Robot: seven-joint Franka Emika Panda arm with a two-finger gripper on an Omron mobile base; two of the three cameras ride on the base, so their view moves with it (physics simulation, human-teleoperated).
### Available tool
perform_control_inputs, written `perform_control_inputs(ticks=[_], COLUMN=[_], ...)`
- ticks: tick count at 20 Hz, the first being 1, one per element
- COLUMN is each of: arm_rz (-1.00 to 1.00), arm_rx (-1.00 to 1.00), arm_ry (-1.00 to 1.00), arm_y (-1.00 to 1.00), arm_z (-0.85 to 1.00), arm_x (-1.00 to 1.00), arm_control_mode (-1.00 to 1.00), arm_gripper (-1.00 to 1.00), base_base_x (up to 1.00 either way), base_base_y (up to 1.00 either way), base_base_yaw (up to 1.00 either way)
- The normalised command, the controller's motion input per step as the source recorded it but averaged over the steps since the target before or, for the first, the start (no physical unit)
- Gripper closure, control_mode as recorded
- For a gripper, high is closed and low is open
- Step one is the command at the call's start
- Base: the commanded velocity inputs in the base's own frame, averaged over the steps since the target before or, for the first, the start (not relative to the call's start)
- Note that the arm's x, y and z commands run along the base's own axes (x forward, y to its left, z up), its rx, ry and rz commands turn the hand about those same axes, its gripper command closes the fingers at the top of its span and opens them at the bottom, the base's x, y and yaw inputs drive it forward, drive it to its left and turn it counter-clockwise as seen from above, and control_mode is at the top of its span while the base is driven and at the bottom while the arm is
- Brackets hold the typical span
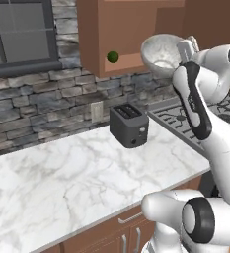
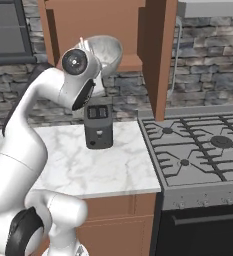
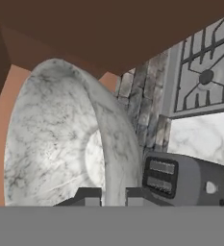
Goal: Pick the mug and place it in the sink. Pick the bowl and place it in the open cabinet and then close the cabinet.
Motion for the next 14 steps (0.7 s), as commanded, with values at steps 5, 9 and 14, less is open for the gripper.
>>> perform_control_inputs(ticks=[5, 9, 14], arm_rz=[0.00, 0.00, 0.00], arm_rx=[-0.01, -0.01, -0.01], arm_ry=[-0.03, -0.04, -0.01], arm_y=[0.23, 0.10, 0.07], arm_z=[0.16, 0.11, 0.02], arm_x=[0.91, 0.74, 0.72], arm_control_mode=[-1.00, -1.00, -1.00], arm_gripper=[1.00, 1.00, 1.00], base_base_x=[0.00, 0.00, 0.00], base_base_y=[0.00, 0.00, 0.00], base_base_yaw=[0.00, 0.00, 0.00])
